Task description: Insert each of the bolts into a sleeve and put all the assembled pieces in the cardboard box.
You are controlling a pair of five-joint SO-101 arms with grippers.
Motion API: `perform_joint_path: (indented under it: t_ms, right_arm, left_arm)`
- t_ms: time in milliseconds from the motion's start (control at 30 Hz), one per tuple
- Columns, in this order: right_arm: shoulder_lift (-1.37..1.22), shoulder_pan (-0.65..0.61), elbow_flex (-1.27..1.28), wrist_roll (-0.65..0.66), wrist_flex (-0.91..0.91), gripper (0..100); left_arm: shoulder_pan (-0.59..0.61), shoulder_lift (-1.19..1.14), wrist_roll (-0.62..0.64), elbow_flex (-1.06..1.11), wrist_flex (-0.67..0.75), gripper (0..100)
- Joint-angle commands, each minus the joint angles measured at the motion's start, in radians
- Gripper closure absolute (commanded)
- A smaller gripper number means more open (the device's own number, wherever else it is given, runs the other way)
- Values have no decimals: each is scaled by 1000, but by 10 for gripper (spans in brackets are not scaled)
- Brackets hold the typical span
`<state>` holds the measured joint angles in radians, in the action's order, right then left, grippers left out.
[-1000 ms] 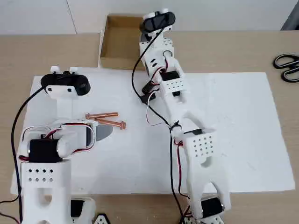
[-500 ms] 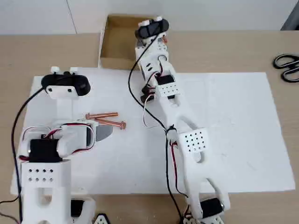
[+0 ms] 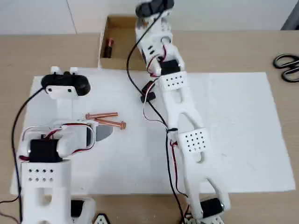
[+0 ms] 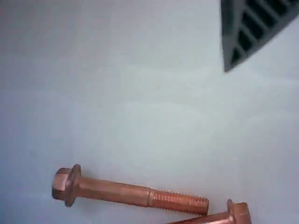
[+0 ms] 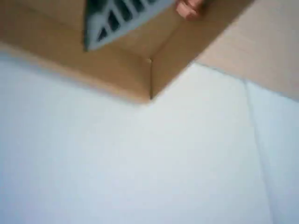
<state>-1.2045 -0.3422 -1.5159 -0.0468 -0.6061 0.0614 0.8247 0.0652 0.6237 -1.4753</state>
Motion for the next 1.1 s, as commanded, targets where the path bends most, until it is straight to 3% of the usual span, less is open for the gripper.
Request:
perform_joint_path:
  t_ms: [0, 133, 433, 733, 1067]
  right_arm:
    - [35, 19, -170, 12, -211, 807]
    - [157, 39, -169, 12, -414, 807]
    - [486, 48, -169, 11, -1066, 808]
    - [687, 142, -169, 8, -1084, 808]
    - [1024, 148, -11, 11, -1089, 808]
  left_arm:
    - [6, 20, -6, -10, -8, 673]
    - [8, 20, -6, -10, -8, 673]
    - [9, 20, -6, -12, -9, 673]
    - [25, 20, -11, -16, -9, 673]
    - [273, 20, -12, -245, -48, 673]
